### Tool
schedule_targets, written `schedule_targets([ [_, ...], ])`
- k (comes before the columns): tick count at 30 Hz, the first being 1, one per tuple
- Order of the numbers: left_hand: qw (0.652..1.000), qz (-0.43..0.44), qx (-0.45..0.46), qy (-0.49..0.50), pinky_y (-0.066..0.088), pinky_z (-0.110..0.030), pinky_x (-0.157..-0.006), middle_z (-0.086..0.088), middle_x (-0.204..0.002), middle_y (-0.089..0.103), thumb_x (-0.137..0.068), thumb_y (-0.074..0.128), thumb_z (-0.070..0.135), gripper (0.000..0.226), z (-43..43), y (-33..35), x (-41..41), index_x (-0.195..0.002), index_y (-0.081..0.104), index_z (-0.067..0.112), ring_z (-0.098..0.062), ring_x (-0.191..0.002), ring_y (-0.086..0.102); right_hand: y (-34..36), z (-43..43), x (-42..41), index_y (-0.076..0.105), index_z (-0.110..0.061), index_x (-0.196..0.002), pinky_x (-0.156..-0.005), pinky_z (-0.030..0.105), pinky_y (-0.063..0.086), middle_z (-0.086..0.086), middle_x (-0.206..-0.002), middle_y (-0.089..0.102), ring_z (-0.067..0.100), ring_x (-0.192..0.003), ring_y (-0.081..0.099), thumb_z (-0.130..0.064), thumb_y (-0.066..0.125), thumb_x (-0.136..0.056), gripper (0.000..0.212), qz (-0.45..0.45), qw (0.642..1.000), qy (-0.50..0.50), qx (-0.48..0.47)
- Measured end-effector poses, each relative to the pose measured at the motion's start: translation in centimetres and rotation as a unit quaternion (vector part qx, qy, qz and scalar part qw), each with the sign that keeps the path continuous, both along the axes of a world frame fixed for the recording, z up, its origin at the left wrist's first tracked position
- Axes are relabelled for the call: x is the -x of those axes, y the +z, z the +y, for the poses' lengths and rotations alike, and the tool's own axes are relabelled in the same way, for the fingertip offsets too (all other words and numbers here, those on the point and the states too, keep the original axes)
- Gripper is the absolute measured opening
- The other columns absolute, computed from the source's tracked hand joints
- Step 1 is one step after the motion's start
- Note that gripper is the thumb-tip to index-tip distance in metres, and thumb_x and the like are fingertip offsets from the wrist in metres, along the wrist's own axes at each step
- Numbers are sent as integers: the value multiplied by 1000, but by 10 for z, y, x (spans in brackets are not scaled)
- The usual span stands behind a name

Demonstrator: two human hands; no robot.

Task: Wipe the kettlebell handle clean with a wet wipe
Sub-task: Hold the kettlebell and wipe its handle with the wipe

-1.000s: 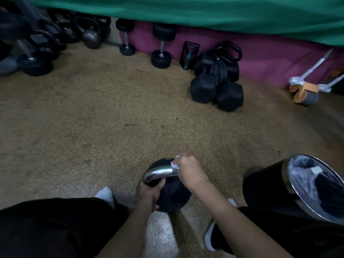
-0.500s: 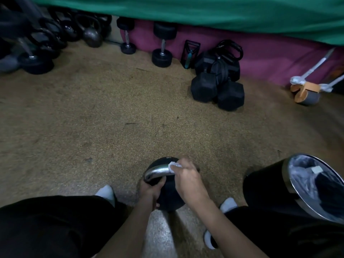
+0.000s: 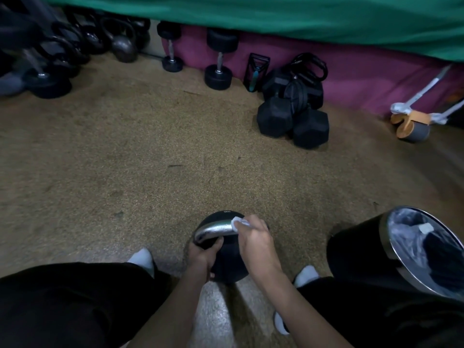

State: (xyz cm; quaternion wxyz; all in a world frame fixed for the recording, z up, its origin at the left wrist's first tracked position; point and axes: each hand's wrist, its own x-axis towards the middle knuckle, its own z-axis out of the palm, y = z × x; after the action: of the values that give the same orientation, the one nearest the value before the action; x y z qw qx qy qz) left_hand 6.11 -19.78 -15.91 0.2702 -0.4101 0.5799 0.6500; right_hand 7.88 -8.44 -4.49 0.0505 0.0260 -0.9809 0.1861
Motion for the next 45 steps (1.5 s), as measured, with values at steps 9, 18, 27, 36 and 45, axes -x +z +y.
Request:
schedule_targets([
  [9, 1000, 10, 6, 4, 48, -37, -57, -9, -124, 64, -82, 83, 30, 60, 2, 3, -1, -130, 48, 26, -37, -108, 62, 0, -1, -15, 73, -12, -90, -64, 19, 54, 2, -86, 62, 12, -72, 63, -2, 68, -78, 16, 46, 996, 6, 81],
  [18, 1000, 0, 23, -1, 52, -40, -56, -10, -128, 63, -77, 86, 38, 72, 1, 3, 0, -135, 46, 27, -39, -109, 62, -14, -3, -17, 73, -10, -92, -61, 22, 53, 1, -83, 58, 12, -67, 60, -2, 69, -78, 17, 82, 992, 3, 92],
  [27, 1000, -1, 23, -6, 52, -38, -55, -12, -123, 65, -79, 84, 37, 65, 1, -3, 1, -132, 51, 22, -40, -106, 64, -19, -3, -18, 71, -12, -92, -60, 23, 53, -1, -83, 56, 11, -67, 58, -6, 68, -80, 14, 87, 993, 11, 74],
  [36, 1000, 1, 6, 24, 51, -65, -84, -9, -133, 61, -76, 87, 33, 71, 2, -6, 0, -135, 48, 29, -42, -119, 57, -20, 6, -18, 71, -10, -90, -62, 18, 51, -1, -84, 57, 9, -69, 57, 1, 70, -77, 17, 103, 991, -4, 89],
  [45, 1000, 5, 14, 6, 57, -52, -65, -11, -120, 67, -76, 86, 38, 61, 0, -7, -1, -125, 51, 29, -40, -104, 65, -20, -4, -14, 71, -11, -94, -59, 24, 52, 0, -84, 55, 11, -69, 55, -14, 56, -88, 16, 88, 993, 24, 79],
])
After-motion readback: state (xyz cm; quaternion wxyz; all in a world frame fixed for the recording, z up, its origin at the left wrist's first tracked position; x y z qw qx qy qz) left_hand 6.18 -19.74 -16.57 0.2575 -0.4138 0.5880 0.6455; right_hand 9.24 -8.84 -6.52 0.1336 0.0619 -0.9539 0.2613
